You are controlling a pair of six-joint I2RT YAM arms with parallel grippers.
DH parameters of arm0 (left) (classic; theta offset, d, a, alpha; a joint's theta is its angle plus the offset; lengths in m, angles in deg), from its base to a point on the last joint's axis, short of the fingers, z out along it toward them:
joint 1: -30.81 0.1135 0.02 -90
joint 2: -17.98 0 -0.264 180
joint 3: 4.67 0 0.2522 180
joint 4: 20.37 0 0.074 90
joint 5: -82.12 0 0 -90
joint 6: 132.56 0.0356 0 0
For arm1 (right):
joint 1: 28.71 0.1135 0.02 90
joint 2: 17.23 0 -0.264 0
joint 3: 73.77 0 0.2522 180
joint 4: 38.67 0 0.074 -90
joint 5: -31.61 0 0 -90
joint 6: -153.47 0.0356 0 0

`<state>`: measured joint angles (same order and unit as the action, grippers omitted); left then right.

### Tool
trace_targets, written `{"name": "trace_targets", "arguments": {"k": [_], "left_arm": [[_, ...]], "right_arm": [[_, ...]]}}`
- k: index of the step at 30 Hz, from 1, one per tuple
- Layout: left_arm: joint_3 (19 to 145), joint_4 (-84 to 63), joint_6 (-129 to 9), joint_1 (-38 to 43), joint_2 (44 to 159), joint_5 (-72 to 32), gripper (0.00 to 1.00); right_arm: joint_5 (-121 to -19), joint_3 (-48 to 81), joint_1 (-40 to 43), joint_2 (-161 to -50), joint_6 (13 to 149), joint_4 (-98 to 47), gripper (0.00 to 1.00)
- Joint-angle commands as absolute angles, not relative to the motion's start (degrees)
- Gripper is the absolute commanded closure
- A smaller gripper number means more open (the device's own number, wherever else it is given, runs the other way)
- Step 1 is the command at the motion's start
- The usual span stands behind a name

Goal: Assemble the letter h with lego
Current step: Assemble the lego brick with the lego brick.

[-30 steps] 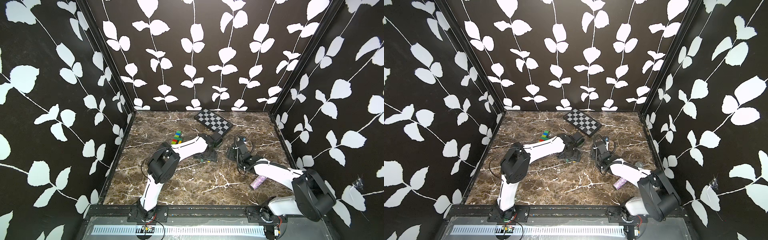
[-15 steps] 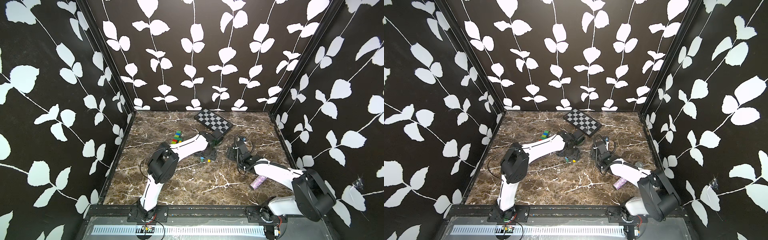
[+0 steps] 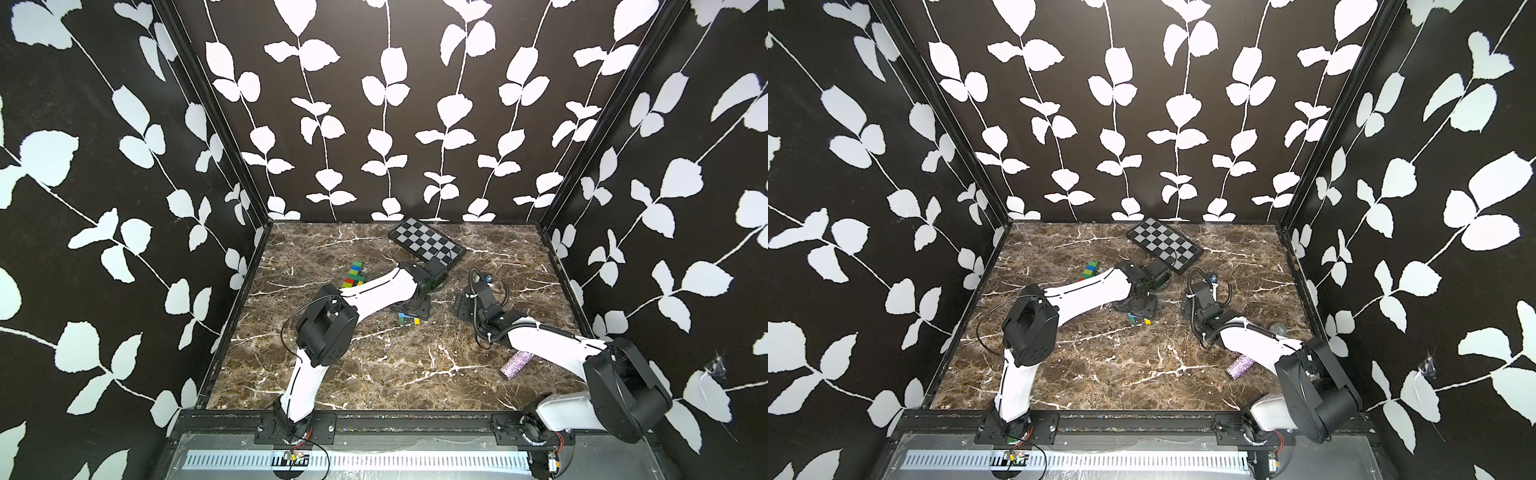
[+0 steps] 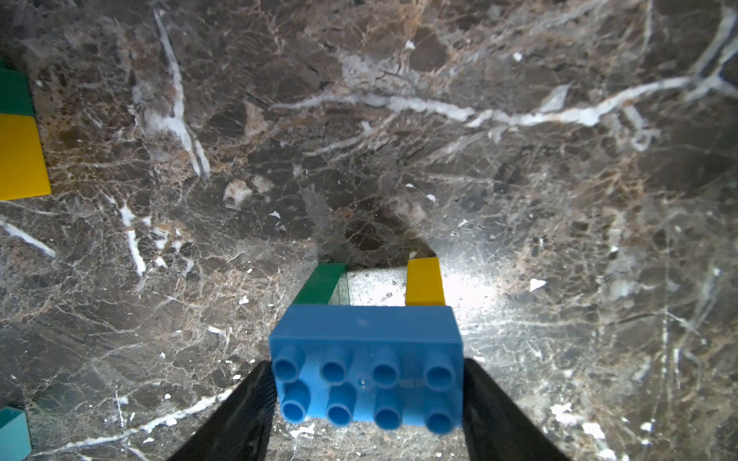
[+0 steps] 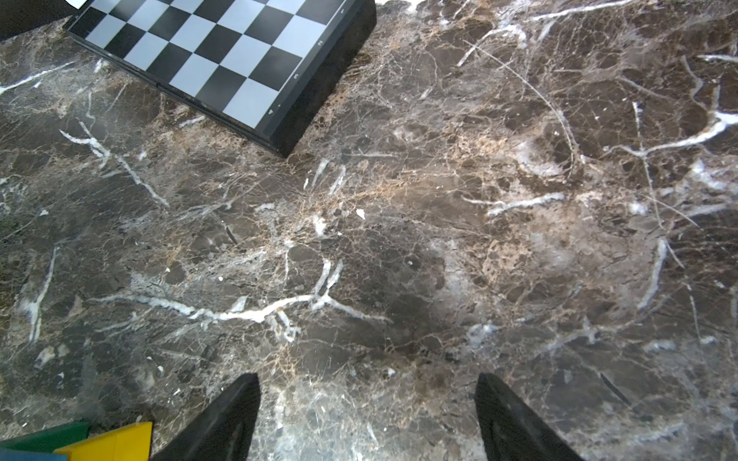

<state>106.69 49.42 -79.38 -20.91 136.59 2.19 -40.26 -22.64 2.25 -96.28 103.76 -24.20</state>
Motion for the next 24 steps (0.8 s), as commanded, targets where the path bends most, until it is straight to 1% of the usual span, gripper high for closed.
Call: {"name": "trace_targets", "arguments": {"k": [1, 24], "left_arm": [[107.4, 50.2, -79.3, -21.2, 137.3, 1.8, 0.29], [106.6, 48.8, -80.1, -21.2, 138.7, -1.2, 0.41]], "right_arm": [[-40.1, -20.9, 2.0, -96.6, 104.1, -24.4, 0.16], [-40.2, -21.0, 1.9, -96.4, 104.1, -24.3, 0.16]]}}
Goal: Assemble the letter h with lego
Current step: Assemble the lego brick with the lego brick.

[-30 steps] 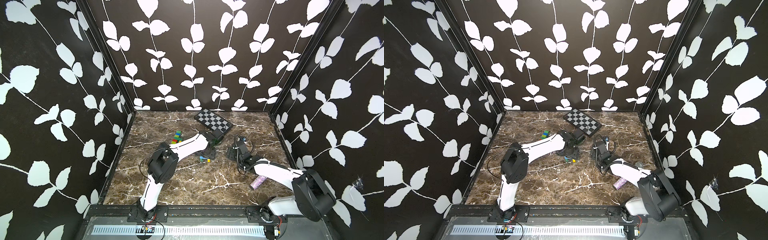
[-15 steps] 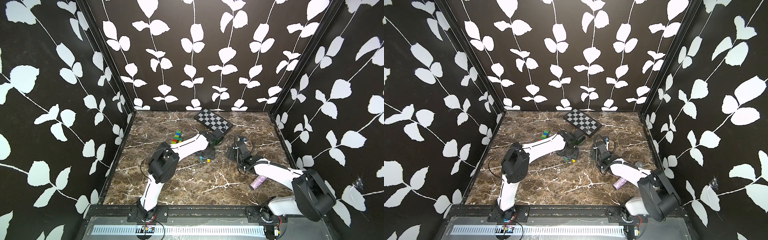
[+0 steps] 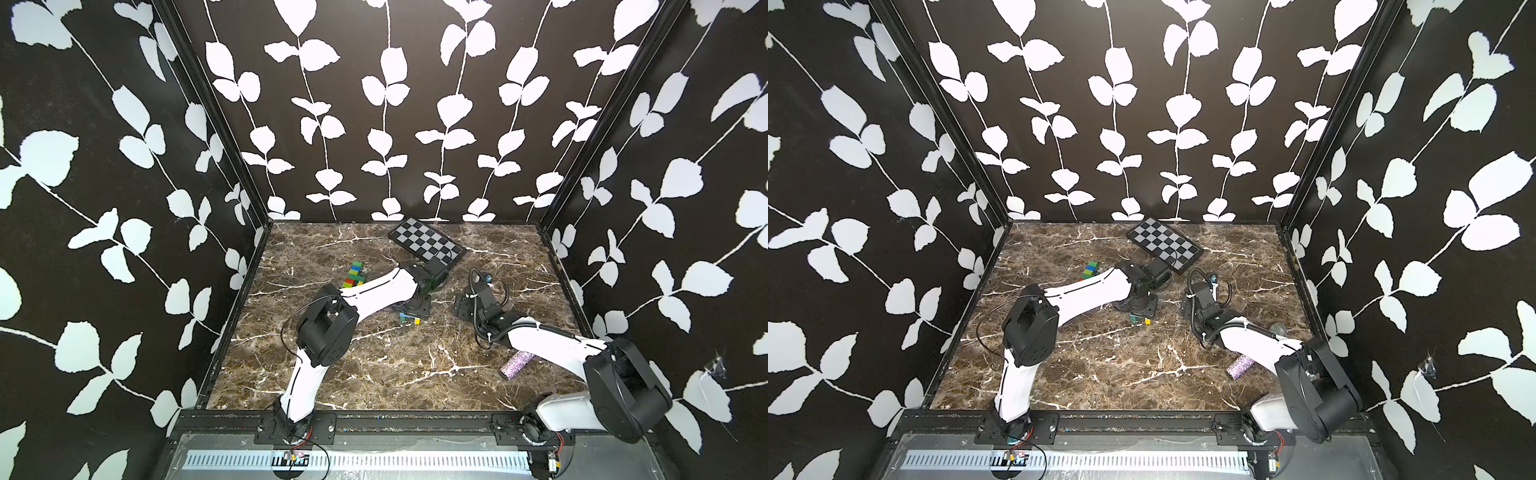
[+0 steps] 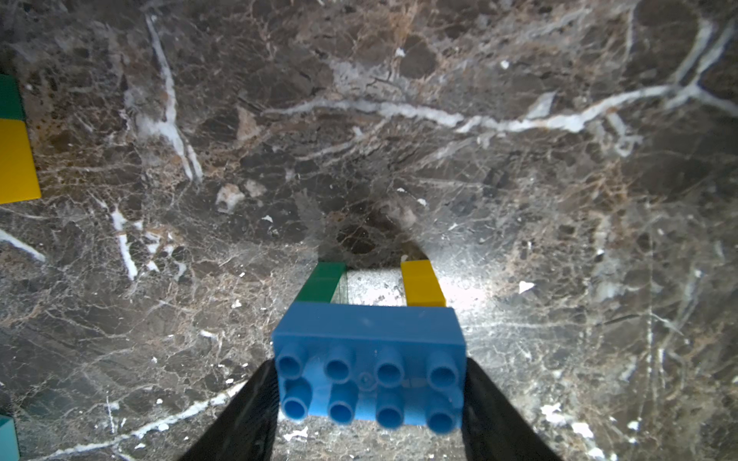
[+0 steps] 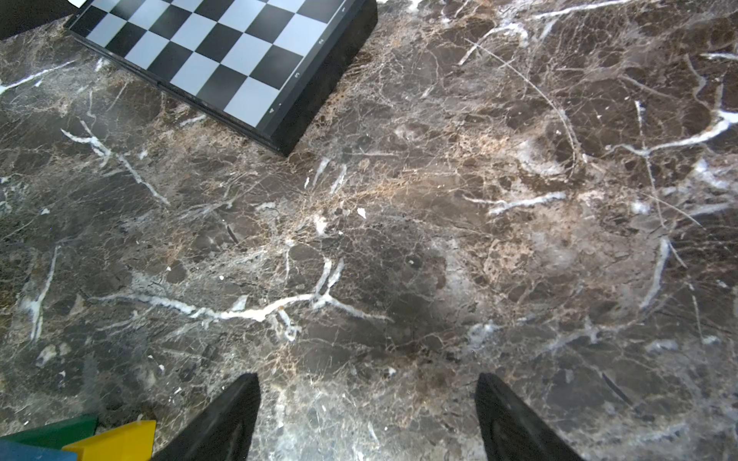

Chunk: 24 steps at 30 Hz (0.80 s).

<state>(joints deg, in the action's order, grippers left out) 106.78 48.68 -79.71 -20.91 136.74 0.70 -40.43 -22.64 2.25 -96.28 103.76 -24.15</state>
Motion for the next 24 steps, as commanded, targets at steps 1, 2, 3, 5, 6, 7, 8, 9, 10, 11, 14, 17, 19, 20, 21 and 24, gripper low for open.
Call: {"name": "trace_targets", "arguments": {"k": [1, 2, 3, 5, 6, 7, 8, 9, 10, 11, 14, 17, 19, 20, 21, 24], "left_arm": [[106.5, 48.7, -80.1, -21.2, 138.7, -1.5, 0.42], [106.5, 48.7, -80.1, -21.2, 138.7, -1.7, 0.44], [106.4, 48.8, -80.1, -21.2, 138.7, -1.7, 0.44], [106.1, 49.0, -80.1, -21.3, 138.7, -1.8, 0.44], [106.1, 49.1, -80.0, -21.4, 138.7, -2.0, 0.45], [106.0, 49.1, -80.0, -21.5, 138.6, -2.1, 0.45], [105.9, 49.1, -80.0, -21.6, 138.5, -1.9, 0.45], [105.8, 49.1, -80.0, -21.7, 138.3, -1.9, 0.46], [105.7, 49.1, -79.9, -21.8, 138.3, -1.8, 0.48], [105.6, 49.1, -79.9, -21.9, 138.3, -1.8, 0.5], [105.0, 48.9, -80.0, -22.0, 138.5, -1.6, 0.51], [104.8, 48.9, -80.2, -22.3, 138.8, -1.2, 0.55], [104.7, 49.4, -80.5, -22.5, 138.9, -0.2, 0.56], [104.5, 49.6, -80.8, -22.6, 138.9, 0.6, 0.59], [104.3, 49.6, -80.9, -22.6, 138.7, 1.0, 0.6], [104.2, 50.3, -81.2, -22.7, 138.8, 2.0, 0.61]], "right_arm": [[-40.2, -20.9, 1.9, -96.3, 104.1, -24.2, 0.16], [-40.2, -21.0, 1.9, -96.4, 104.1, -24.2, 0.16], [-40.2, -21.0, 1.9, -96.4, 104.1, -24.3, 0.16], [-40.2, -21.0, 1.9, -96.4, 104.1, -24.3, 0.16], [-40.1, -21.0, 1.9, -96.3, 104.1, -24.3, 0.16], [-40.2, -21.0, 1.9, -96.3, 104.1, -24.3, 0.16], [-40.2, -21.0, 1.9, -96.4, 104.1, -24.2, 0.16], [-40.2, -21.0, 1.9, -96.4, 104.1, -24.4, 0.16], [-40.2, -20.9, 1.9, -96.4, 104.1, -24.4, 0.16], [-40.2, -21.0, 1.9, -96.4, 104.1, -24.3, 0.16], [-40.2, -21.0, 1.9, -96.4, 104.1, -24.3, 0.16], [-40.2, -21.0, 1.9, -96.2, 104.1, -24.3, 0.16], [-40.2, -21.0, 1.9, -96.3, 104.1, -24.3, 0.16], [-40.2, -21.0, 1.9, -96.3, 104.1, -24.3, 0.16], [-40.2, -21.0, 1.9, -96.2, 104.1, -24.3, 0.16], [-40.2, -21.0, 1.9, -96.2, 104.1, -24.2, 0.16]]}}
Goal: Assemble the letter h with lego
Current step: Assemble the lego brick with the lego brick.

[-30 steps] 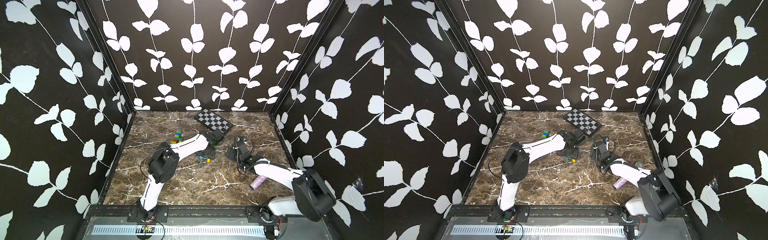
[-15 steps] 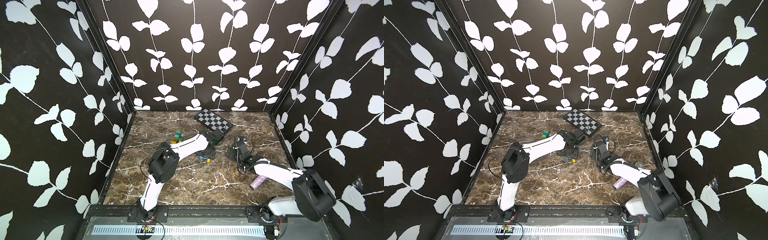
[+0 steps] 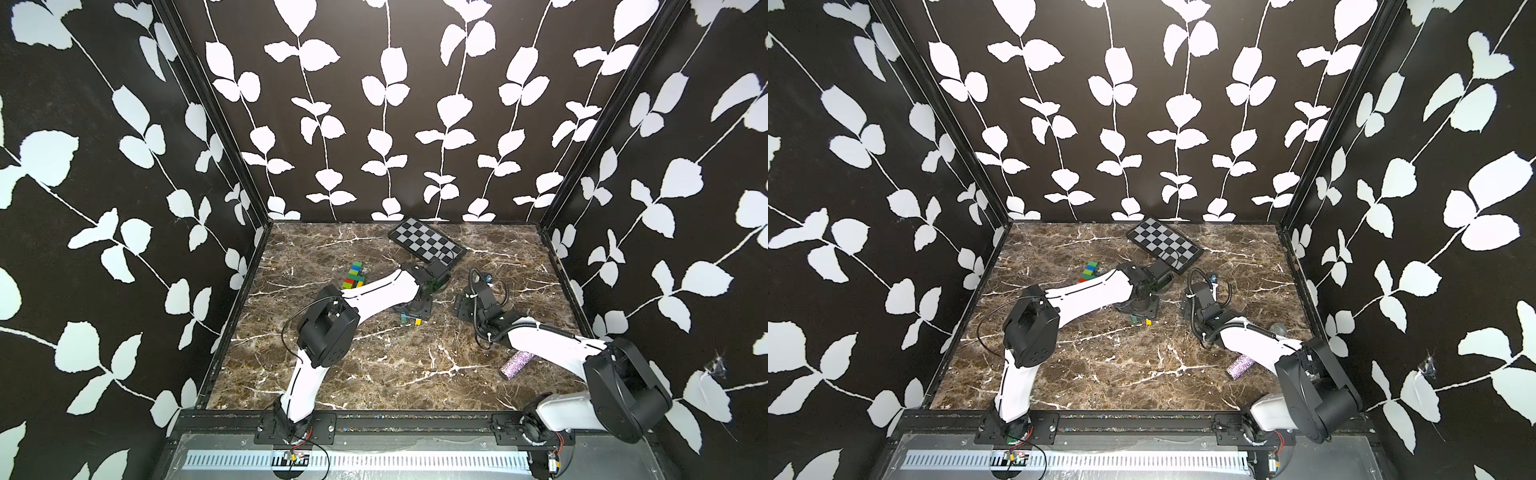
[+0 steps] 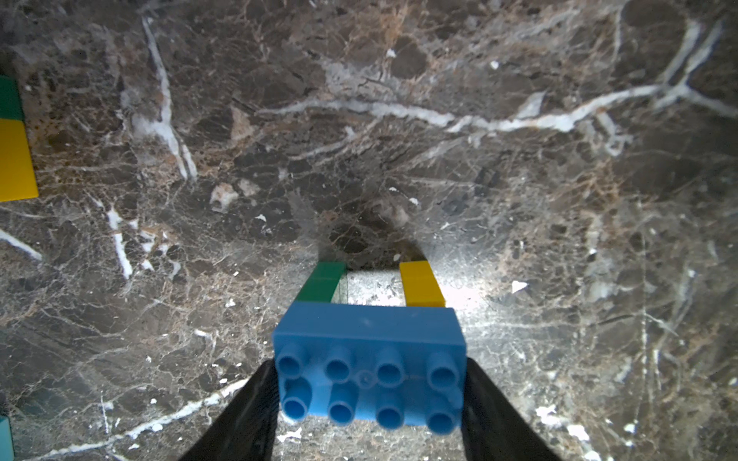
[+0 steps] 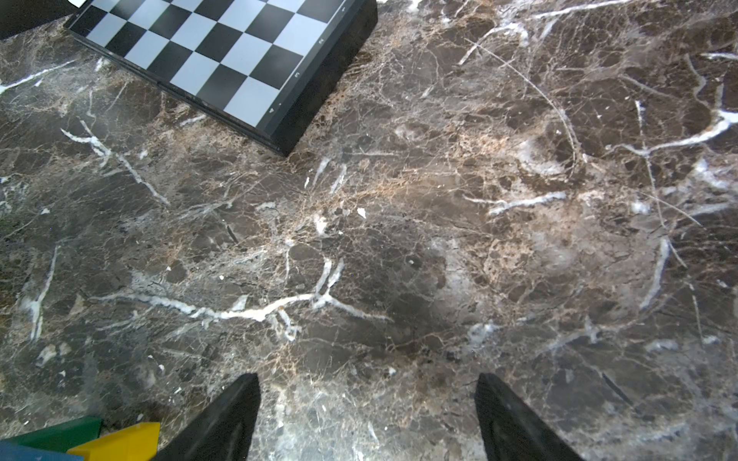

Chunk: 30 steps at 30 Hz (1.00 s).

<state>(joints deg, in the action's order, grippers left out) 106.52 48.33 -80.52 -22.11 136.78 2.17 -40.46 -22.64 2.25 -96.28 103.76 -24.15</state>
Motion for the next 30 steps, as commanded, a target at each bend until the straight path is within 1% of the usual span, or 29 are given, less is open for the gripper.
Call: {"name": "trace_targets", "arguments": {"k": [1, 3, 4, 9, 24, 30], "left_arm": [[104.0, 50.1, -81.1, -22.7, 138.9, 1.8, 0.61], [103.8, 49.7, -80.9, -22.9, 139.0, 0.9, 0.66], [103.8, 49.6, -81.0, -23.1, 139.0, 0.7, 0.67], [103.4, 48.7, -81.3, -23.5, 139.3, -1.0, 0.67], [105.2, 52.1, -82.0, -24.0, 141.8, 4.4, 0.67], [107.1, 51.7, -80.5, -23.9, 143.3, 2.2, 0.67]], "right_arm": [[-40.2, -21.0, 1.9, -96.2, 104.1, -24.2, 0.16], [-40.2, -21.0, 1.9, -96.2, 104.1, -24.2, 0.16], [-40.2, -21.0, 1.9, -96.2, 104.1, -24.3, 0.16], [-40.2, -21.0, 1.9, -96.3, 104.1, -24.4, 0.16], [-40.4, -21.1, 1.9, -96.2, 104.3, -24.4, 0.16], [-41.0, -21.0, 1.9, -96.4, 104.4, -24.5, 0.16]]}}
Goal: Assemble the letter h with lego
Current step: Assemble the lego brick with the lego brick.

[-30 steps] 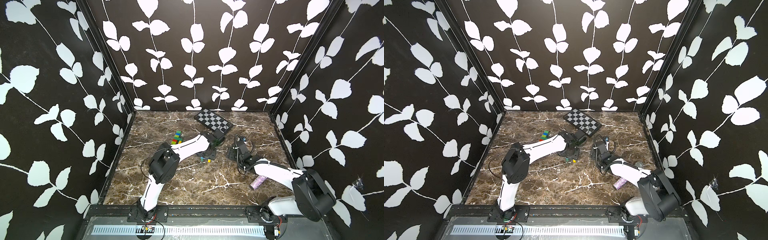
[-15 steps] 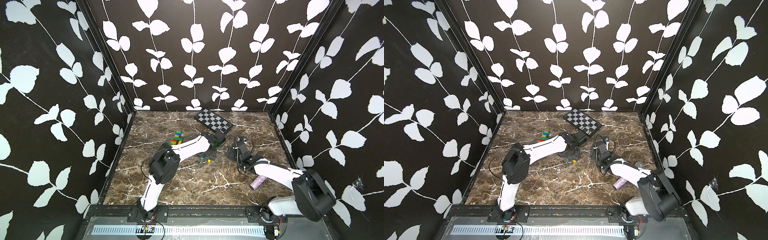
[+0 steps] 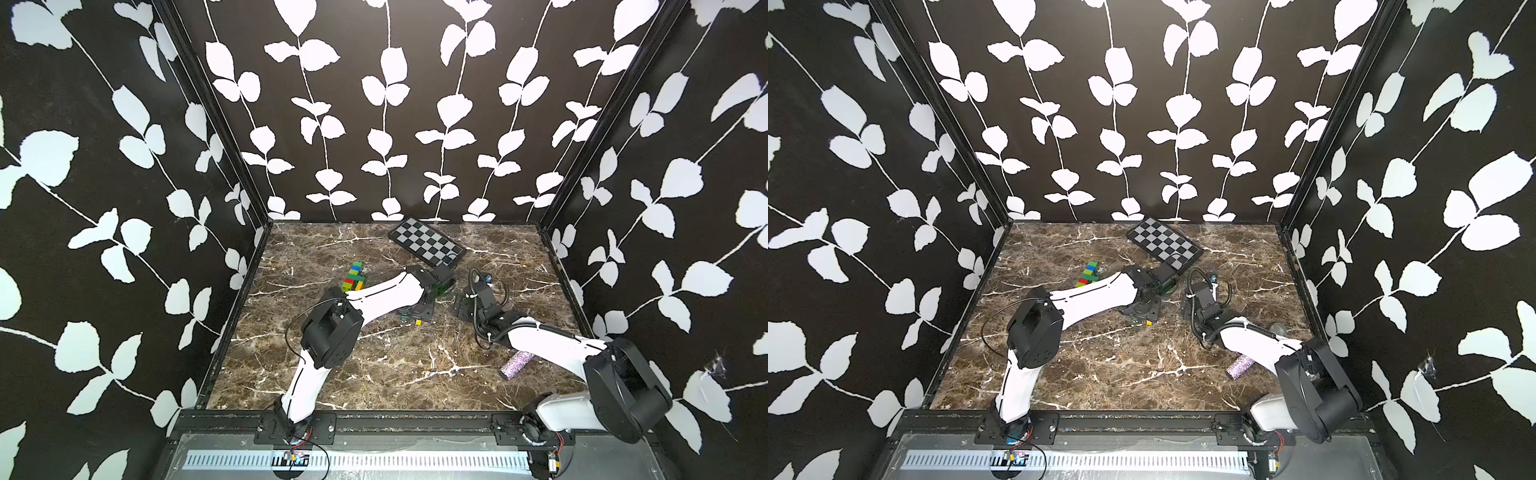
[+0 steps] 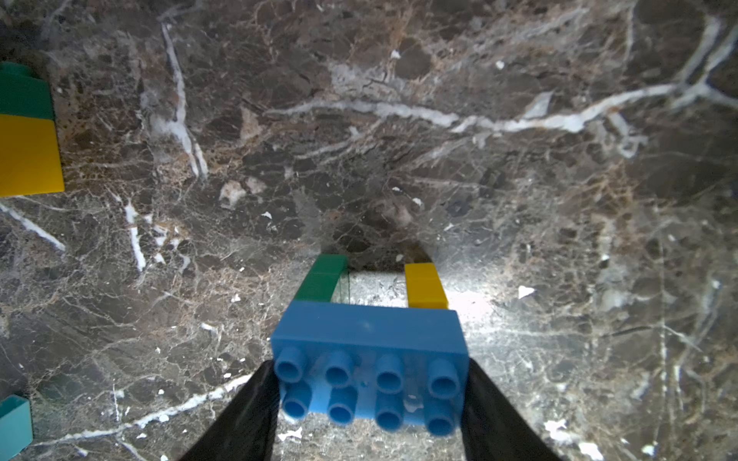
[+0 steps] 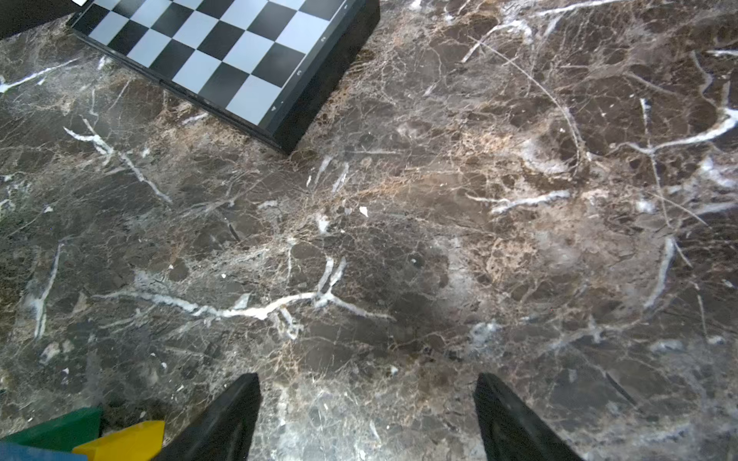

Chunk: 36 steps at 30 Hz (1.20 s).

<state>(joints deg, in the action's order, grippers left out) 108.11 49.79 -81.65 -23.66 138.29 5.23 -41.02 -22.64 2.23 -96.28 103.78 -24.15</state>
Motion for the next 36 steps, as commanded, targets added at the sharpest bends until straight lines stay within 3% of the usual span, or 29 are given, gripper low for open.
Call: {"name": "trace_targets", "arguments": {"k": [1, 14, 36], "left_arm": [[107.8, 52.2, -80.2, -23.9, 143.7, 2.4, 0.67], [110.8, 52.9, -76.8, -21.2, 146.6, -3.3, 0.67], [117.9, 59.4, -72.4, -20.8, 150.2, -1.1, 0.64]], "right_arm": [[-41.0, -21.0, 1.9, -96.4, 104.5, -24.5, 0.16], [-42.5, -20.5, 1.8, -97.2, 104.4, -24.6, 0.16], [-44.1, -21.0, 1.3, -96.7, 105.1, -24.9, 0.21]]}}
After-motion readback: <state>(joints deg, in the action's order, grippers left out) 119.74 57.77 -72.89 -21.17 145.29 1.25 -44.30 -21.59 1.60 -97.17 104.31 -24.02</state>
